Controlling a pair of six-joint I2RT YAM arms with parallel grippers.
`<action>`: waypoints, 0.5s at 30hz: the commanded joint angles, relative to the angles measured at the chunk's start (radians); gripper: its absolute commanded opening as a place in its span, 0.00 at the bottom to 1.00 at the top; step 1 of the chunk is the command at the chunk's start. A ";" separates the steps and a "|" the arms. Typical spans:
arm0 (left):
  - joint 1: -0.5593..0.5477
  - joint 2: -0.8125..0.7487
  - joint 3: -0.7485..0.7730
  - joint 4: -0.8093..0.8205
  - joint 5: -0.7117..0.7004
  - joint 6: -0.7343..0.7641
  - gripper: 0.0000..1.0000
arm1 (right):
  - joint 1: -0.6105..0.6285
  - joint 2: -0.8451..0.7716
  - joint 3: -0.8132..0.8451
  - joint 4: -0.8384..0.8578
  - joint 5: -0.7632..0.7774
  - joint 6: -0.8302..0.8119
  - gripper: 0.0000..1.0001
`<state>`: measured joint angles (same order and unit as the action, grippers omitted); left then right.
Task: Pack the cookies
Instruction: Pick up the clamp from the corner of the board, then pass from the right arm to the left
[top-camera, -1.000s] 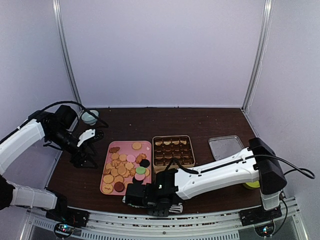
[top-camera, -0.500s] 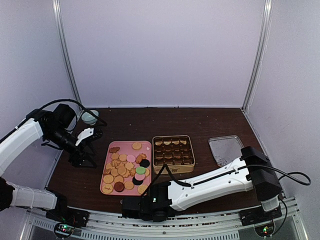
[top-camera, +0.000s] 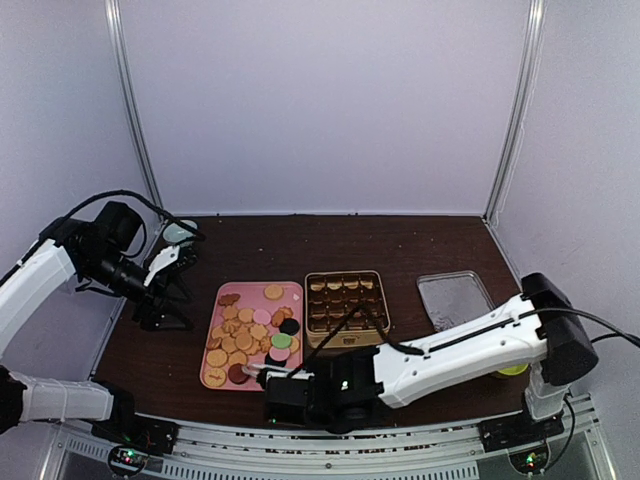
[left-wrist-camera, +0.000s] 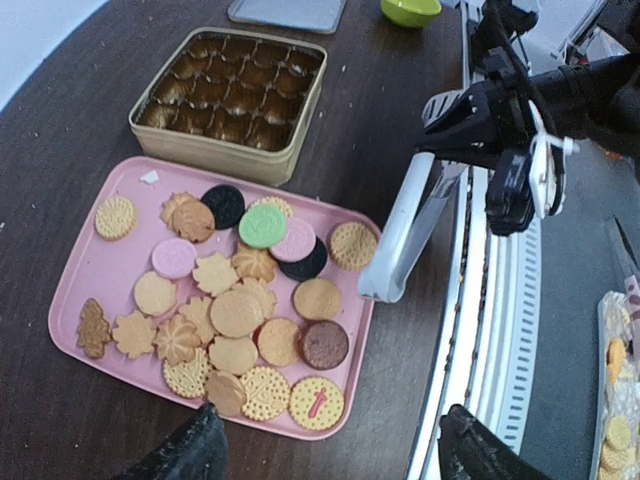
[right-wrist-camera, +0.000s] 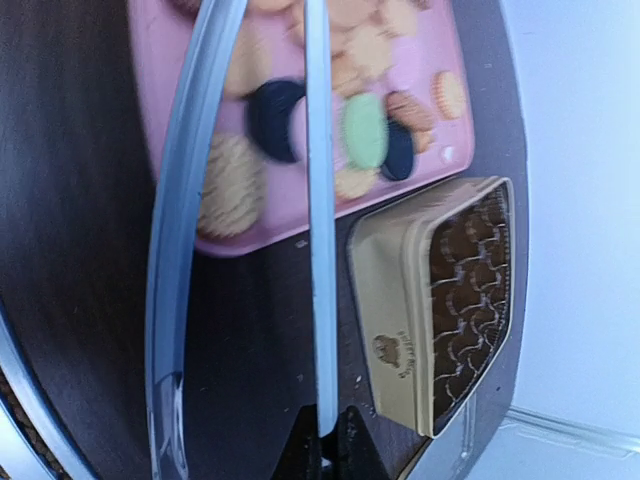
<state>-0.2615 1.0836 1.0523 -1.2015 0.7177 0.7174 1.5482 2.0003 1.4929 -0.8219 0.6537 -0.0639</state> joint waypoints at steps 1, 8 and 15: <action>0.007 -0.063 0.055 0.048 0.168 -0.040 0.80 | -0.080 -0.238 -0.027 0.259 0.094 0.178 0.00; 0.003 -0.081 0.100 0.119 0.452 -0.202 0.94 | -0.158 -0.405 -0.101 0.819 -0.069 0.334 0.00; -0.013 -0.166 0.015 0.613 0.547 -0.731 0.91 | -0.223 -0.344 -0.076 1.205 -0.258 0.440 0.00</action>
<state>-0.2638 0.9833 1.1183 -0.9749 1.1511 0.3588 1.3468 1.6062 1.4094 0.0700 0.5289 0.2867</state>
